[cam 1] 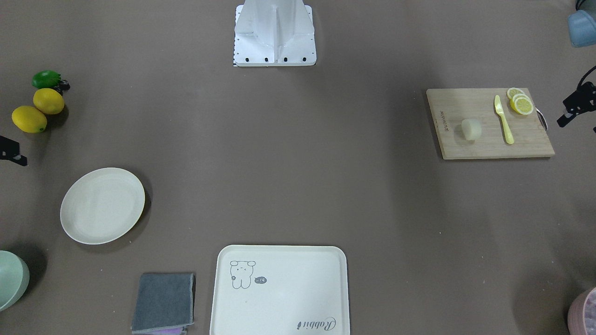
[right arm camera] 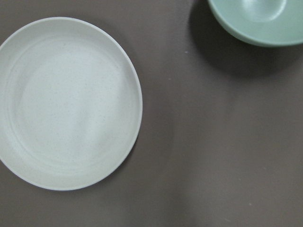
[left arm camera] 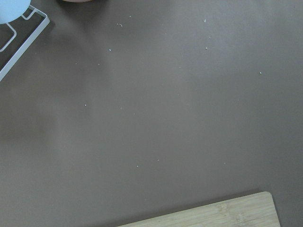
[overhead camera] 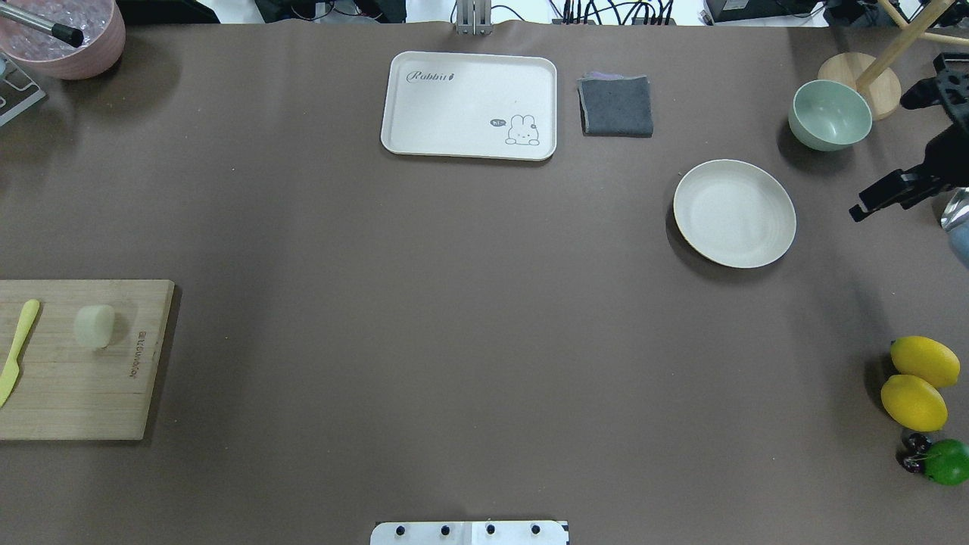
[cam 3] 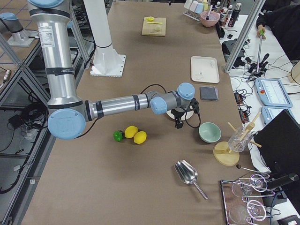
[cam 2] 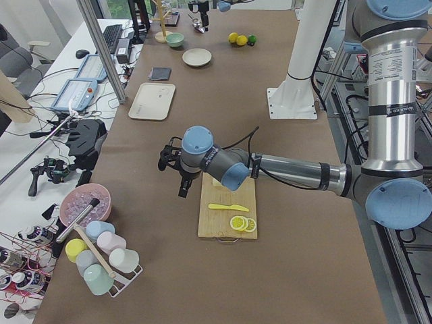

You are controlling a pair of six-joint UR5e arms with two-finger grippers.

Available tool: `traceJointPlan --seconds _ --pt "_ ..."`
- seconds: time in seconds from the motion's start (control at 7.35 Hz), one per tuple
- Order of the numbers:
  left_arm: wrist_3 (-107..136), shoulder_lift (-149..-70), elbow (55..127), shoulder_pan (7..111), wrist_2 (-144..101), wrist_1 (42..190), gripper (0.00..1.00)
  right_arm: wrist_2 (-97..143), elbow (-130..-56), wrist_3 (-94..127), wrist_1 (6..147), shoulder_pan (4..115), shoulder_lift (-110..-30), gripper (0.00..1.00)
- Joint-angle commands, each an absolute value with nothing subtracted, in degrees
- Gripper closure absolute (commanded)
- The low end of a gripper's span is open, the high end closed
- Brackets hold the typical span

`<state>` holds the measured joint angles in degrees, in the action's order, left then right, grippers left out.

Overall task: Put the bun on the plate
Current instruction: 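Reach the right gripper to the white plate rim and grasp it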

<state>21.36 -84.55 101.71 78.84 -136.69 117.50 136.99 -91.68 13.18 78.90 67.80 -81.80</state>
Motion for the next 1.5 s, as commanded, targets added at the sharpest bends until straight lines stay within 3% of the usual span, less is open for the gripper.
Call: traceJointPlan --seconds 0.0,0.27,0.95,1.36 --pt "21.4 -84.6 101.6 78.8 -136.6 117.5 0.03 135.0 -88.1 14.2 71.4 63.6 -79.5 0.01" --pt "21.4 -84.8 101.3 78.7 -136.5 117.5 0.03 135.0 -79.1 17.9 61.6 63.1 -77.4 0.02" --pt "21.4 -84.9 101.4 78.2 -136.5 117.5 0.03 134.9 -76.5 37.2 58.5 62.1 -75.4 0.03" --pt "21.4 -85.1 101.3 78.2 -136.5 117.5 0.03 134.9 -74.8 37.2 58.5 61.3 -75.1 0.23"
